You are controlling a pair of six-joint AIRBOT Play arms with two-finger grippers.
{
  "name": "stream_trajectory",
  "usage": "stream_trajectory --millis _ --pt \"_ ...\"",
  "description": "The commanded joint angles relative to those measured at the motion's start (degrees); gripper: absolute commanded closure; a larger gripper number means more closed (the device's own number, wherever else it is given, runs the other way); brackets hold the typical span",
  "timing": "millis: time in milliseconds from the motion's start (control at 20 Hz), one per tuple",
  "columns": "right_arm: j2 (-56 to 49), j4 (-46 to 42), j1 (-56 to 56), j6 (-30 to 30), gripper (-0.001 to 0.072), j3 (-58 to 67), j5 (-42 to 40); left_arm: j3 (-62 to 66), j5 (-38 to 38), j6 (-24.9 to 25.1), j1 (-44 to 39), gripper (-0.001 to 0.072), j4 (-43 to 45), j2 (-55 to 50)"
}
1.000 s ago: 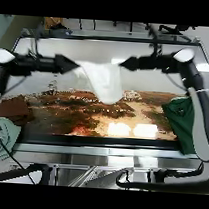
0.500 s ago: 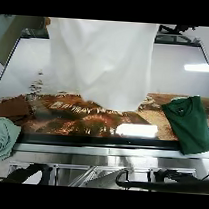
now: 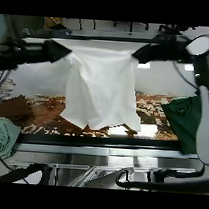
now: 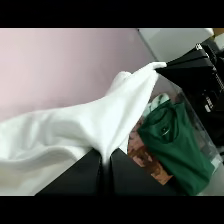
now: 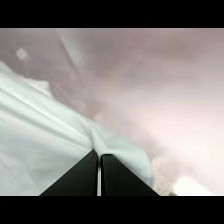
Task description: Fold the shirts.
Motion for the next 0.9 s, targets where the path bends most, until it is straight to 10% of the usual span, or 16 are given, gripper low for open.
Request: stream_trajectory --millis 0,50,100,500,850 --pt "-13.16 0.22 0.07 2.99 0.0612 -3.48 0.13 -5.88 3.65 4.17 0.17 0.06 -0.09 -11.98" --pt "-16.44 0.57 0.07 4.5 0.0414 -3.48 -0.31 -5.77 3.87 4.17 0.61 0.0153 -0.22 -15.28" --pt "-18.97 0.55 0.0 6.16 0.0314 -3.48 -0.79 -4.96 3.61 3.89 1.2 0.0018 -0.26 -18.25" --pt "-9.16 0.17 -15.43 13.51 0.033 -4.17 17.88 9.92 -22.88 4.61 19.87 0.002 0.31 -27.5" --pt "11.19 0.11 -23.5 13.62 0.0288 -34.64 19.91 -5.35 -22.6 9.18 23.47 0.002 10.21 -27.56"
